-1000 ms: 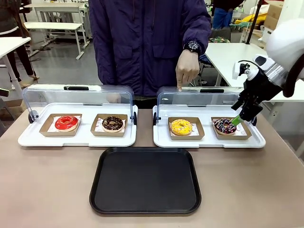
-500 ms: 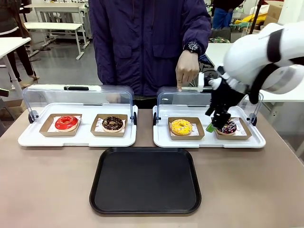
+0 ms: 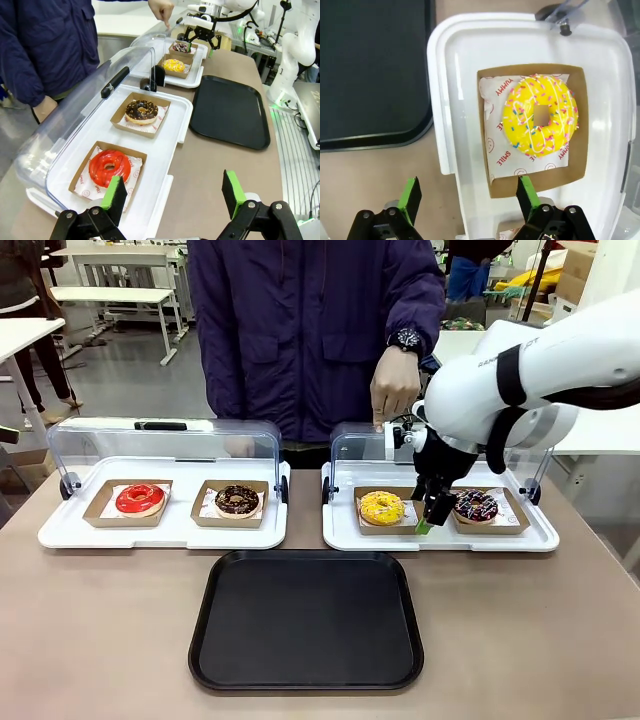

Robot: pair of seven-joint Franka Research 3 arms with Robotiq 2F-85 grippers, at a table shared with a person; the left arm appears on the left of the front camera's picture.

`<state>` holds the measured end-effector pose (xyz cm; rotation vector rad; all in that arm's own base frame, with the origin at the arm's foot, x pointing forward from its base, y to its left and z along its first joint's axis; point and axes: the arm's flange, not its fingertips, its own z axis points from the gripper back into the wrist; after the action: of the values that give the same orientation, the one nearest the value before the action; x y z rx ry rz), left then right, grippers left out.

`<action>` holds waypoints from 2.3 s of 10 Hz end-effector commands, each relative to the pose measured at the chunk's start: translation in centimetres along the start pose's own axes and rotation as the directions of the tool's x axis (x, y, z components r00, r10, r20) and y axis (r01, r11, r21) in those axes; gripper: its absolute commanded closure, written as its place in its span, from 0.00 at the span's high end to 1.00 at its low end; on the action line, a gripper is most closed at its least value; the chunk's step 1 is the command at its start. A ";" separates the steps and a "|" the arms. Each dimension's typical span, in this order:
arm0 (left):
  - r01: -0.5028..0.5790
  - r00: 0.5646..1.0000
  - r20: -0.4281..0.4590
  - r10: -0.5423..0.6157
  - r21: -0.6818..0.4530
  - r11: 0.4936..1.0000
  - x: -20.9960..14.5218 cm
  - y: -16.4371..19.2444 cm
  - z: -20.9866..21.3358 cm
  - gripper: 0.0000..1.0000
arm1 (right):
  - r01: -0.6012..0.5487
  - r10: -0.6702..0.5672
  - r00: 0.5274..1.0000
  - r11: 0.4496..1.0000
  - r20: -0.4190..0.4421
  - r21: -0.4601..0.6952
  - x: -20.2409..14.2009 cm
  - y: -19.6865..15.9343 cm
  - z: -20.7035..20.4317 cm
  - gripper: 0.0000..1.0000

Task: Move the third donut from the left to the tray.
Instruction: Pick up the Paper togo box containing the Donut indicated by the person and place it on the Handle tray.

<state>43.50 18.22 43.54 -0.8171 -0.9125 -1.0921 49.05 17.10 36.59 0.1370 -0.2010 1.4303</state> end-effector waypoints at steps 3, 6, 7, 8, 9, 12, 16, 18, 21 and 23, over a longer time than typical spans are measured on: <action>0.008 1.000 0.002 -0.008 0.000 1.000 0.2 -0.1 0.0 1.00 | 0.026 -0.030 0.997 0.998 -0.071 -0.056 0.4 -1.7 -1.7 1.00; 0.008 1.000 0.002 -0.008 0.000 1.000 0.2 -0.1 0.0 1.00 | 0.025 -0.032 0.995 0.997 -0.098 -0.077 -0.3 -2.1 -2.5 1.00; 0.008 1.000 0.002 -0.008 0.000 1.000 0.2 -0.1 0.0 1.00 | 0.008 -0.017 0.994 0.996 -0.110 -0.085 -0.5 -2.2 -2.8 1.00; 0.008 1.000 0.002 -0.008 0.000 1.000 0.2 -0.1 0.0 1.00 | -0.010 0.000 0.992 0.997 -0.126 -0.082 -0.6 -2.4 -3.0 1.00; 0.008 1.000 0.002 -0.008 0.000 1.000 0.2 -0.1 0.0 1.00 | -0.019 0.009 0.992 0.997 -0.130 -0.079 -0.8 -2.7 -3.2 1.00; 0.008 1.000 0.002 -0.008 0.000 1.000 0.2 -0.1 0.0 1.00 | -0.032 0.022 0.991 0.997 -0.130 -0.075 -1.1 -3.8 -3.9 1.00; 0.008 1.000 0.002 -0.008 0.000 1.000 0.2 -0.1 0.0 1.00 | -0.044 0.034 0.992 0.996 -0.123 -0.074 -1.2 -5.0 -4.7 1.00; 0.008 1.000 0.002 -0.008 0.000 1.000 0.2 -0.1 0.0 1.00 | -0.048 0.039 0.992 0.996 -0.118 -0.073 -1.3 -5.3 -5.2 1.00; 0.008 1.000 0.002 -0.008 0.000 1.000 0.2 -0.1 0.0 1.00 | -0.059 0.050 0.991 0.996 -0.124 -0.074 -1.3 -5.3 -5.7 1.00; 0.008 1.000 0.002 -0.008 0.000 1.000 0.2 -0.1 0.0 1.00 | -0.074 0.067 0.989 0.996 -0.129 -0.057 -1.1 -5.2 -5.8 0.41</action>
<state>43.50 18.22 43.55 -0.8170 -0.9126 -1.0922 53.73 16.42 31.48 0.0086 -0.1547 1.4622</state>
